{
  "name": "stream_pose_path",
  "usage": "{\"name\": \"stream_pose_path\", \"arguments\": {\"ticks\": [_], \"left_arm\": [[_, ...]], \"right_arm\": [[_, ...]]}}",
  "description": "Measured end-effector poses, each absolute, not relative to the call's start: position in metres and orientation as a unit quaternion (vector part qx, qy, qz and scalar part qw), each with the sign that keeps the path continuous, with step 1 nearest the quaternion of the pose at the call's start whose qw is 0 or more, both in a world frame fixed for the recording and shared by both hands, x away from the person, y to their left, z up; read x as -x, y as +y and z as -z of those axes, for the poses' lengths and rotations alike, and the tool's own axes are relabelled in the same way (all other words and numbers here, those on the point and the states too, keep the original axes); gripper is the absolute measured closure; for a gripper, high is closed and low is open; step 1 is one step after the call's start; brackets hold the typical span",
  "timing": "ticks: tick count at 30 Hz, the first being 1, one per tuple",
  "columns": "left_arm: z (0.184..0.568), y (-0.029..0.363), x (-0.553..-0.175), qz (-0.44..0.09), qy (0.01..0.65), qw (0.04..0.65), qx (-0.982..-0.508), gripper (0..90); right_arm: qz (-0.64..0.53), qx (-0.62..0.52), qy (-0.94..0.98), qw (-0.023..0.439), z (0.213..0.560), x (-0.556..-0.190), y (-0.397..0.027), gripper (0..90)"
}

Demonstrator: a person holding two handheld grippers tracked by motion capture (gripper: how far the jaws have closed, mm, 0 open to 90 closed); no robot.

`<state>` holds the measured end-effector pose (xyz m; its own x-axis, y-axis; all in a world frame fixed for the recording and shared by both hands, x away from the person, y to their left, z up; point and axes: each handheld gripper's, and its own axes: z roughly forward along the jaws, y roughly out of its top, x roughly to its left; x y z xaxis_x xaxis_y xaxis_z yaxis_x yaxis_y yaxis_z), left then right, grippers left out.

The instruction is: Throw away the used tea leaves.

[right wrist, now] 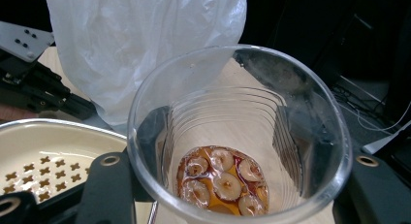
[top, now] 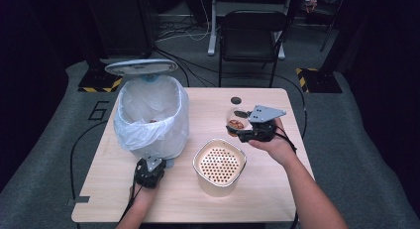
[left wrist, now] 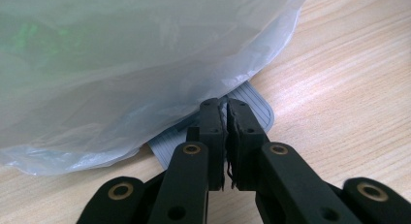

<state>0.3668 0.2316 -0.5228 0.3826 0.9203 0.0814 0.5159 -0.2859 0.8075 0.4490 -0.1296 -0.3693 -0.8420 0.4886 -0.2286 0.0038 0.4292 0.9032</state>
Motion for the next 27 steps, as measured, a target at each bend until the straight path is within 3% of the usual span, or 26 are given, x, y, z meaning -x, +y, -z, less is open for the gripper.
{"name": "stream_pose_path", "arguments": {"ticks": [19,27], "left_arm": [[0.523,0.232,-0.367,-0.286,0.477,0.359,-0.750,85.6],[0.523,0.232,-0.367,-0.285,0.477,0.356,-0.751,85.6]], "right_arm": [[-0.472,-0.047,0.823,0.313,0.373,-0.432,-0.116,40.7],[-0.406,0.026,0.826,0.391,0.376,-0.414,-0.102,40.8]]}}
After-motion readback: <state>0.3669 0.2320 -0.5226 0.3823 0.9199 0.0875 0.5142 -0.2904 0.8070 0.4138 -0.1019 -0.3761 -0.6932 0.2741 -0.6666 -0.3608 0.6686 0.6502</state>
